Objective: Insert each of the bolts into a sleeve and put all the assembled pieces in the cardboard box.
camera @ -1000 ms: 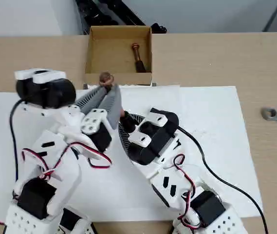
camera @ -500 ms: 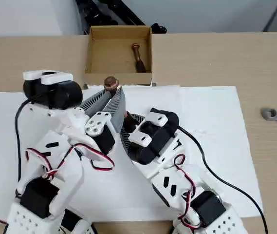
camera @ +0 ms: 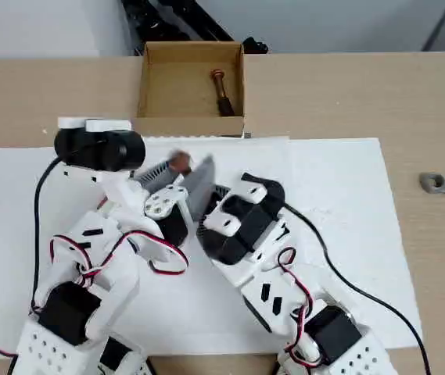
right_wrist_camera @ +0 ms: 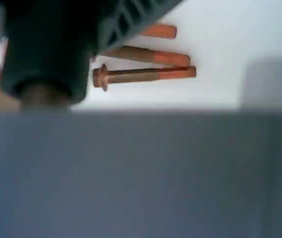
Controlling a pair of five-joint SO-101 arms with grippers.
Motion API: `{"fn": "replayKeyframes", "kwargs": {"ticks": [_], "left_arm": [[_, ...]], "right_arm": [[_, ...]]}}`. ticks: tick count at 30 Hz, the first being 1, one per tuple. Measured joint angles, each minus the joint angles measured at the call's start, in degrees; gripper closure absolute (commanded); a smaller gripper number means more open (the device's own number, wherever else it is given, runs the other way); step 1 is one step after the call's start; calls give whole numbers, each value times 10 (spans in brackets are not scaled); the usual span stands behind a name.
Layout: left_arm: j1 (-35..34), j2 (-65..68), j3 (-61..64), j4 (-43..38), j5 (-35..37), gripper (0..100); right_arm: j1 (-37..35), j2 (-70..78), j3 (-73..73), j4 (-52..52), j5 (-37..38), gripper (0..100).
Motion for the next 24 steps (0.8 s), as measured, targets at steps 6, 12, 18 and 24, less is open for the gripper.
{"fn": "replayKeyframes", "kwargs": {"ticks": [6, 12, 18, 24], "left_arm": [[0, 0, -65, 108, -23, 771], [-6, 0, -133, 173, -81, 819], [-132, -4, -171, 196, -119, 961], [-282, -4, -124, 181, -147, 994]], "right_arm": [[1, -1, -1, 0, 0, 998], [19, 9, -1, 0, 0, 998], [87, 148, -84, -1, 0, 998], [114, 345, -242, 14, 0, 998]]}}
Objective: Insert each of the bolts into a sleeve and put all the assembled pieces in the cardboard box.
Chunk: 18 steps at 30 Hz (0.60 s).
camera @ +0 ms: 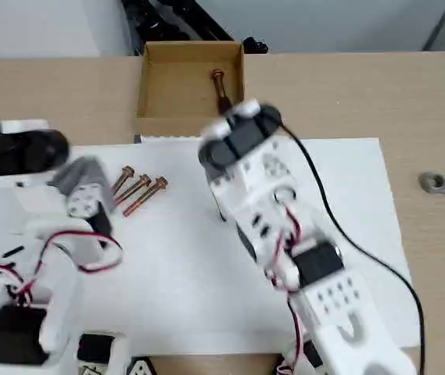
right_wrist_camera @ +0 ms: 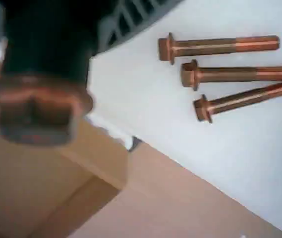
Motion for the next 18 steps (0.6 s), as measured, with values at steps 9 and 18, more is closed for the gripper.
{"fn": "replayKeyframes", "kwargs": {"ticks": [9, 18], "left_arm": [[-127, 6, 149, -72, -6, 994], [-131, 7, 214, -74, -69, 994]], "right_arm": [[23, 325, -304, 30, 0, 998], [61, 651, -658, 79, 0, 998]]}}
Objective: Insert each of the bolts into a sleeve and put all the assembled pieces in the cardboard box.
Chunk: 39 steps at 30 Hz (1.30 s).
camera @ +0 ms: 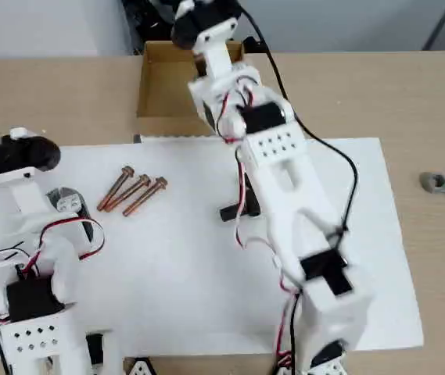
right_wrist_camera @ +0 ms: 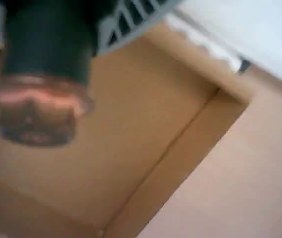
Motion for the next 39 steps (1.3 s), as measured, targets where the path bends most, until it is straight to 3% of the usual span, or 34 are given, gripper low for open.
{"fn": "replayKeyframes", "kwargs": {"ticks": [12, 17, 20, 35, 39], "left_arm": [[0, 0, 0, 0, -6, 994], [0, 0, 0, 0, -6, 994], [0, 0, 8, 0, -6, 994], [0, 0, 20, 0, -19, 994], [0, 0, 20, 0, -21, 994]], "right_arm": [[14, 355, -385, 0, 0, 996], [14, 462, -544, 57, 0, 991], [14, 504, -633, 100, 0, 910], [12, 497, -656, 210, -51, 883], [11, 462, -656, 281, -51, 998]]}}
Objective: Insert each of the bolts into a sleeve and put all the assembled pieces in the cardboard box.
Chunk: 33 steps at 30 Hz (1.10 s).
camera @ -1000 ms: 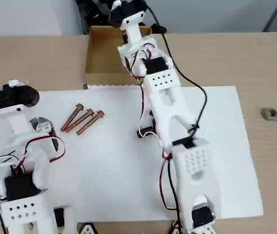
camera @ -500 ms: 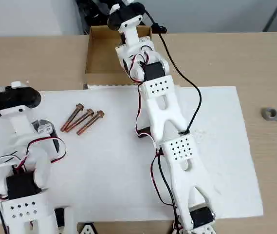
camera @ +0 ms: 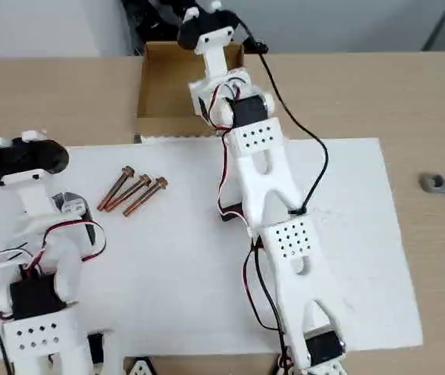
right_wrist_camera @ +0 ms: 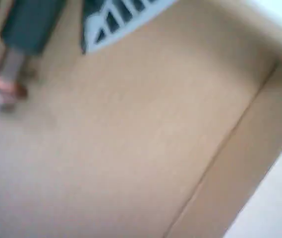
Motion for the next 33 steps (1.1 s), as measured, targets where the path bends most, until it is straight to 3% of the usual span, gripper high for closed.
{"fn": "replayKeyframes", "kwargs": {"ticks": [11, 23, 27, 33], "left_arm": [[0, 0, 0, 0, 0, 994], [0, 0, 0, 1, 0, 994], [0, 0, 0, 1, 0, 994], [0, 0, 0, 1, 0, 994]], "right_arm": [[5, -122, 0, 219, 38, 997], [57, -297, 10, 255, 40, 997], [69, -395, 118, 255, 40, 997], [97, -587, 400, 255, 40, 997]]}}
